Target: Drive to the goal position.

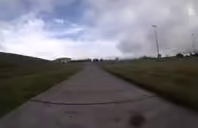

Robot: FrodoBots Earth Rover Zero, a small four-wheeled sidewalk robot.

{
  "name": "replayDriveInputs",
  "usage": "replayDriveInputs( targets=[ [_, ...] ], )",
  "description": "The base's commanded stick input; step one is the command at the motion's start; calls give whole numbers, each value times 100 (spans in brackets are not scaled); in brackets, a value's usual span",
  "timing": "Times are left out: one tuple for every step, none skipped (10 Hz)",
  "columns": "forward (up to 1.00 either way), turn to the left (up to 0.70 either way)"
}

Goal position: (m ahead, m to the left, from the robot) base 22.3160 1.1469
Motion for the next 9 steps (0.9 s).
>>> replayDriveInputs(
  targets=[
    [100, 0],
    [100, 0],
    [100, 0],
    [100, 0],
    [100, -38],
    [100, -40],
    [100, -3],
    [100, -7],
    [100, -30]
  ],
)
